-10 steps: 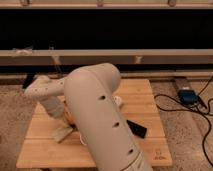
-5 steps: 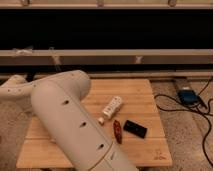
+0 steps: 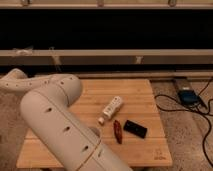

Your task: Drag the ceramic bowl in a circle

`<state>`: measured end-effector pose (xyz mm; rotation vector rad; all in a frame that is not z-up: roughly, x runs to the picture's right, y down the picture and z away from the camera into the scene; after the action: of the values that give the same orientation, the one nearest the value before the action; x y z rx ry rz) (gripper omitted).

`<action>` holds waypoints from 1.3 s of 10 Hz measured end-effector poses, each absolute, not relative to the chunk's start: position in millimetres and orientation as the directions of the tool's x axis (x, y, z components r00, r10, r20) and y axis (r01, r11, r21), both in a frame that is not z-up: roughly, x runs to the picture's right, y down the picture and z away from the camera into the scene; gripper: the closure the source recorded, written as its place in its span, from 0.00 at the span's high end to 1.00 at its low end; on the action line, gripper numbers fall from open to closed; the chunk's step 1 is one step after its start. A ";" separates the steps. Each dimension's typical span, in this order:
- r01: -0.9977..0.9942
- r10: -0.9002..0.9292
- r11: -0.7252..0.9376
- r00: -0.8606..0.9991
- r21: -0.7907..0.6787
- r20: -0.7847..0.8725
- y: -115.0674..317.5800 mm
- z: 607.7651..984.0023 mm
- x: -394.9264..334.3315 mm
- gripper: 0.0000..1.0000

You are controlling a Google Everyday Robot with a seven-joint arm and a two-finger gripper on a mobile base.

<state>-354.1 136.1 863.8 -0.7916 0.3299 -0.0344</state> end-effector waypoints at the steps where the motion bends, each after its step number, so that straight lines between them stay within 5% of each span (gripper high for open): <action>1: -0.126 -0.125 0.712 0.945 -0.691 -0.301 130.6 865.8 -341.5 0.29; 6: -0.254 -0.012 0.722 0.925 -0.643 -0.379 118.8 857.2 -278.2 0.78; 13: -0.244 0.060 0.707 0.956 -0.664 -0.287 116.5 801.4 -216.5 0.80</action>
<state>-216.5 116.5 801.4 -0.7693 0.2533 0.1703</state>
